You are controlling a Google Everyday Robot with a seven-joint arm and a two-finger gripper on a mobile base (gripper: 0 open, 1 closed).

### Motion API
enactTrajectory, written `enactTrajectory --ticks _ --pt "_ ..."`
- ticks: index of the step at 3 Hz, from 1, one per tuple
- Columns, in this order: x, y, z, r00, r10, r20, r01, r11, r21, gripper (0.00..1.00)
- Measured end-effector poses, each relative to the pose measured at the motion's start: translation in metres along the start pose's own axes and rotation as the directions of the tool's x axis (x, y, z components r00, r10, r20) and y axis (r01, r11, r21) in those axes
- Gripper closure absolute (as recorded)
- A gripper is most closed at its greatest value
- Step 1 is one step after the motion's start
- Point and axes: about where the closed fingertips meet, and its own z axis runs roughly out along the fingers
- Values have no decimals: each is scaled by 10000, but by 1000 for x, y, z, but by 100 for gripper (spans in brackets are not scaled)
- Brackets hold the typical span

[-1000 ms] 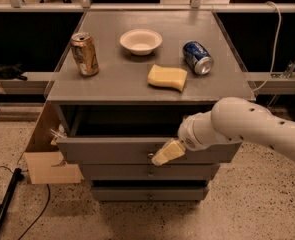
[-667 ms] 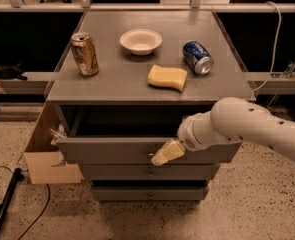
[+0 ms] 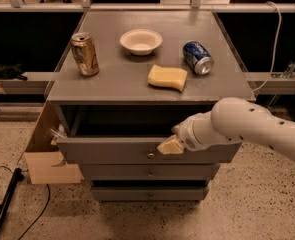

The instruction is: Open top drawer

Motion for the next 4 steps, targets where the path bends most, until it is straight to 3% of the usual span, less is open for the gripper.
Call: enactTrajectory --ticks 1,2,4 --pt "0 0 0 10000 -1 0 1 10000 0 71" --pt "0 0 0 10000 -1 0 1 10000 0 95" --pt "-6 -7 -15 9996 70 289 -75 9998 200 100"
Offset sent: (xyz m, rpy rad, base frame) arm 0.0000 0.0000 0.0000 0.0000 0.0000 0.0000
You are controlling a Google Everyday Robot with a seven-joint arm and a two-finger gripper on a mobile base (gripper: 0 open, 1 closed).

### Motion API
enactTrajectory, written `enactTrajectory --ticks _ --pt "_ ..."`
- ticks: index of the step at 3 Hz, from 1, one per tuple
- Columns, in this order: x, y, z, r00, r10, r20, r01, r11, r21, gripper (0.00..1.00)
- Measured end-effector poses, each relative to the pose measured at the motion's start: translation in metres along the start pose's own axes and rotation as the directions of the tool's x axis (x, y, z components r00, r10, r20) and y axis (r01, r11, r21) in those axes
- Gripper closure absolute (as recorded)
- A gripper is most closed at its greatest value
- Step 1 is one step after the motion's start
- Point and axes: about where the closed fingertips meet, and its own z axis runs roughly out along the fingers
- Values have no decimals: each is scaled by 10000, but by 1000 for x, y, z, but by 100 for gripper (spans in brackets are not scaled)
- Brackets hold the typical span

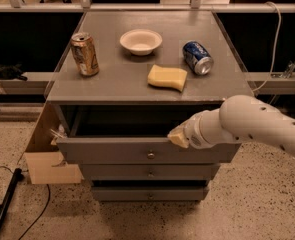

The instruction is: Open top drawer

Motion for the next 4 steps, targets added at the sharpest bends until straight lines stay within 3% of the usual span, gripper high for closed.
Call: enactTrajectory --ticks 1,2,4 --pt "-1 -38 -12 9956 595 726 -639 9962 593 100" --pt "-1 -38 -12 9956 596 726 -639 9962 593 100" --pt "-2 -42 7 9936 852 735 -931 9894 1117 100"
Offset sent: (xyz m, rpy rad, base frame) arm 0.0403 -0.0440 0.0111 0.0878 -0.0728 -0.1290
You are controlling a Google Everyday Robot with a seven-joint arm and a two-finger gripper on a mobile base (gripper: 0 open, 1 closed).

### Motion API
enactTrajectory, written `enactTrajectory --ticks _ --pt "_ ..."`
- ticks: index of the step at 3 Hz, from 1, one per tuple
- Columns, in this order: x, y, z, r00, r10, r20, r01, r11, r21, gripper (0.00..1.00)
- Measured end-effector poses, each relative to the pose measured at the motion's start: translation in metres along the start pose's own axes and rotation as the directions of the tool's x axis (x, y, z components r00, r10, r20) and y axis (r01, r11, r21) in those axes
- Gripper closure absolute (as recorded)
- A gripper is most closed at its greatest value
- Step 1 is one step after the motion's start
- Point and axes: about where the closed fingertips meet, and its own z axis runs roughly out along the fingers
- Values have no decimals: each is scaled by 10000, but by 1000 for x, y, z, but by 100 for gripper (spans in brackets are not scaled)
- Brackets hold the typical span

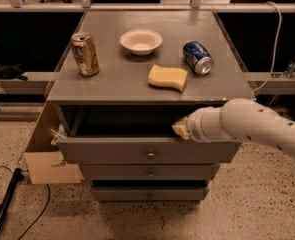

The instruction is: Open top drawer

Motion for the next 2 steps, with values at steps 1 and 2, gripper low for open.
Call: enactTrajectory --ticks 1,2 --pt "2 -4 9 10000 -11 32 10 9994 349 100" --pt "8 -14 12 9997 -226 -30 228 9941 1064 100"
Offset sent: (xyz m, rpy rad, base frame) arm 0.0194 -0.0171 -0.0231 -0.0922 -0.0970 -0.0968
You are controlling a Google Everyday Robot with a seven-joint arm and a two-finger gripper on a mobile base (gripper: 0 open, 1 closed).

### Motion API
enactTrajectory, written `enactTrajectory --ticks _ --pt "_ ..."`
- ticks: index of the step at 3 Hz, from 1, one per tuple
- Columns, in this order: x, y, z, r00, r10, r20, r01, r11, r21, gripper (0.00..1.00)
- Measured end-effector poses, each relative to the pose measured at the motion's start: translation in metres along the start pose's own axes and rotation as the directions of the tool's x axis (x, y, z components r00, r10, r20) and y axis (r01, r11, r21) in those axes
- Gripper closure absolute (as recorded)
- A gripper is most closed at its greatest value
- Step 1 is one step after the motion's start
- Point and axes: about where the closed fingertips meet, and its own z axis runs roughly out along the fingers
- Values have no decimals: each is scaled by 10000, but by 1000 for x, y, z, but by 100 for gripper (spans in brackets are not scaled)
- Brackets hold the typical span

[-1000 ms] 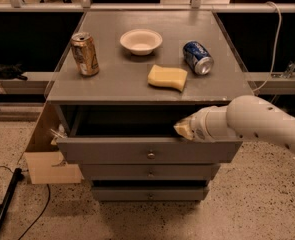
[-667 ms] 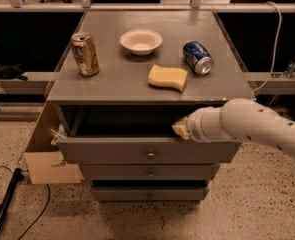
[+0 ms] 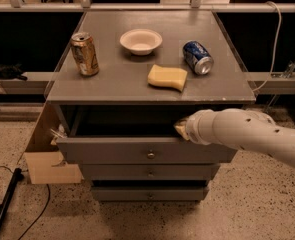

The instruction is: Open top drawer

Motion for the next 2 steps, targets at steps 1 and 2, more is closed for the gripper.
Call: enactTrajectory --ticks 1,2 --pt "10 -15 -6 9995 -226 -204 239 9976 653 100" --pt "9 -15 -6 9995 -233 -203 246 9976 652 100"
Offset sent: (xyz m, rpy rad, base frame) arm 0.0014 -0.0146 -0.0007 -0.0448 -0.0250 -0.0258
